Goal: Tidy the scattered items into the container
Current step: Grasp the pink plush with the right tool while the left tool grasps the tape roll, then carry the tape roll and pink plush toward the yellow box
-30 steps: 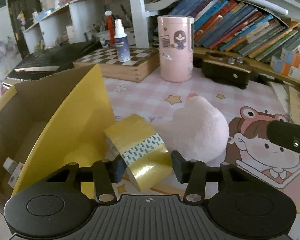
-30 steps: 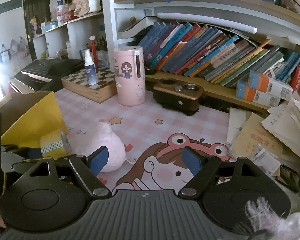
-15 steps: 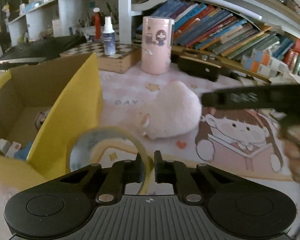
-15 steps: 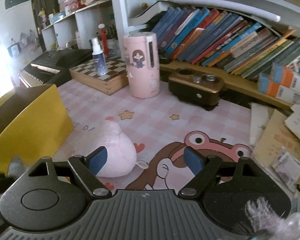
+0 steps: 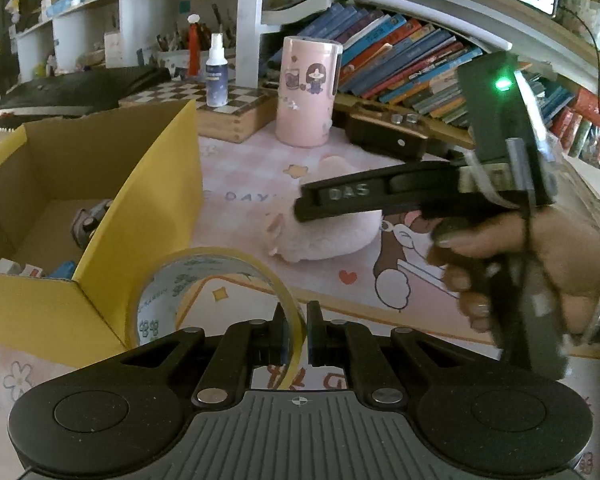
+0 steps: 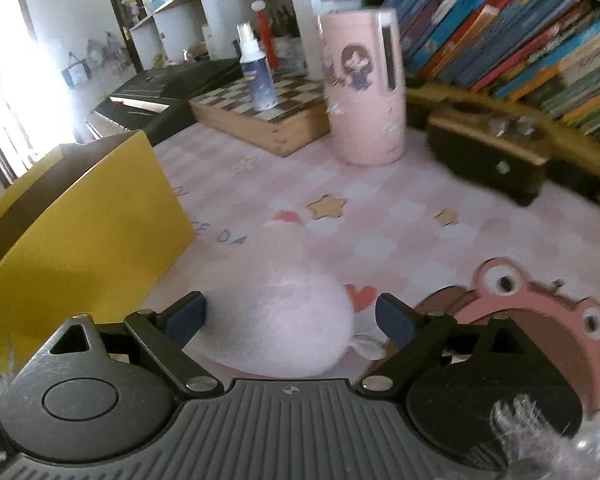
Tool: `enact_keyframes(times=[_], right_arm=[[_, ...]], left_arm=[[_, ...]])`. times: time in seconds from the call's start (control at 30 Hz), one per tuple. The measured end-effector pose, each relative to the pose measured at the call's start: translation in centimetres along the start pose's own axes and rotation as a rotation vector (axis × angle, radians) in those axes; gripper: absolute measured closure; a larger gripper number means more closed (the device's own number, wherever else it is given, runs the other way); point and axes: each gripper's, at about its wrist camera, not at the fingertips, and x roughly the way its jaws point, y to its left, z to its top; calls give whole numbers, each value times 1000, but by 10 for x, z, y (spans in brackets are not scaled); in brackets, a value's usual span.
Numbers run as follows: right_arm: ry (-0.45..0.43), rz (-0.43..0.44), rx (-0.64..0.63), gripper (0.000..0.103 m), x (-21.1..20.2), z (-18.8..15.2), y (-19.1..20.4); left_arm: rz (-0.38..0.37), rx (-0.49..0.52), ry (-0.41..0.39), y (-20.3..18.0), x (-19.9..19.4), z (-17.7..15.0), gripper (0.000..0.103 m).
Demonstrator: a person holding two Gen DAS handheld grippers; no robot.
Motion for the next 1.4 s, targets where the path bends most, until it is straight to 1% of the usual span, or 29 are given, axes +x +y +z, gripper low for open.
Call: enact_keyframes(times=[0.03,0.1,0.13,0.2,0.3,0.53,0.7,0.9,1.13,1.4], right_arm=[[8,15,20,12,3,0,-1],[17,52,60,22,7,-1,-4],[15,61,77,24,7,-2,-5],[11,60,77,32,3,-3,-4],[-2,45,78,37,-8,-5,-4],[-95,-50,112,37,-57,-17,-8],[-135,-119,156,37,-88,-27,-8],[-177,-209,166,37,-124,-45,4],[-188,-270,207,37,-153,-70,28],[-170,-309,246,37,-170,-99,74]], left_arm=[[-2,-1,-2,0,-1,0,96],[-3,-4,-8,0,-2,0,96],[-4,-6,-10,0,-3,1,96],[-6,-7,-18,0,-5,1,96],[-11,-3,-25,0,-7,2,96],[-37,5,-43,-2,-13,2,96],[-73,5,-67,-2,-21,2,96],[-127,19,-88,-1,-32,0,96],[-196,45,-108,10,-53,-9,96],[-249,71,-116,35,-77,-22,96]])
